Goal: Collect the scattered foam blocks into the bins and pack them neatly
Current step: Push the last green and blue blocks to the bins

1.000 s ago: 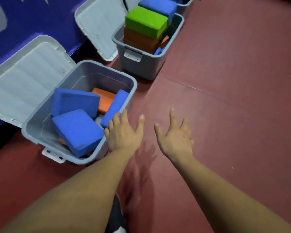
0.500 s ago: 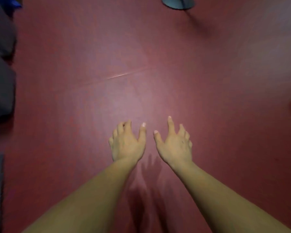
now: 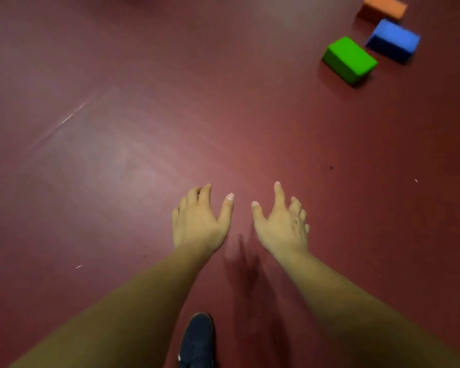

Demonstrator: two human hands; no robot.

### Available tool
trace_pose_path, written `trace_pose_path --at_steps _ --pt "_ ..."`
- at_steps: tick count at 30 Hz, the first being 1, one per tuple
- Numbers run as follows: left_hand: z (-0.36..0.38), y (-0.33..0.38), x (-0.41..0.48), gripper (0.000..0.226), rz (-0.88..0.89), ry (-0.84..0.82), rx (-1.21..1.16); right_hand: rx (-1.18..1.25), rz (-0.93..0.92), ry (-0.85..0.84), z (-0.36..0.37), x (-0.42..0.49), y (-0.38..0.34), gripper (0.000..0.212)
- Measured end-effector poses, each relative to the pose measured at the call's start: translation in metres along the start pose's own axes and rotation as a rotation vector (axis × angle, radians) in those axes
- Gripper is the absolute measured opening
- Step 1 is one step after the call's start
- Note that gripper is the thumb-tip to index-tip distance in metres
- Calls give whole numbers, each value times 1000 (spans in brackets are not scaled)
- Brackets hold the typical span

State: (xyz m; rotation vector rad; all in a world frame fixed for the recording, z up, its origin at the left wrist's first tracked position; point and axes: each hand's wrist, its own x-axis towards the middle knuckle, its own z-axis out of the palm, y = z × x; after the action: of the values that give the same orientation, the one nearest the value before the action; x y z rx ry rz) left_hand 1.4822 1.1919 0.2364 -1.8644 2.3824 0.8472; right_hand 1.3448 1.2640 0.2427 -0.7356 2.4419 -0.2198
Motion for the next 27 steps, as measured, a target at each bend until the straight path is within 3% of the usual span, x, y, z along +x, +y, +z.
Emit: trace_pose_path --at_steps 6,15,22,27 --pt "23 71 50 73 35 -95 105 93 106 37 -49 62 34 79" --pt "91 283 154 76 188 -128 102 195 211 60 -162 220 129 78" --pt "155 435 221 80 136 -170 48 80 122 48 -251 344 191 76" --pt "162 528 297 80 159 -149 67 93 92 60 -318 445 196 74"
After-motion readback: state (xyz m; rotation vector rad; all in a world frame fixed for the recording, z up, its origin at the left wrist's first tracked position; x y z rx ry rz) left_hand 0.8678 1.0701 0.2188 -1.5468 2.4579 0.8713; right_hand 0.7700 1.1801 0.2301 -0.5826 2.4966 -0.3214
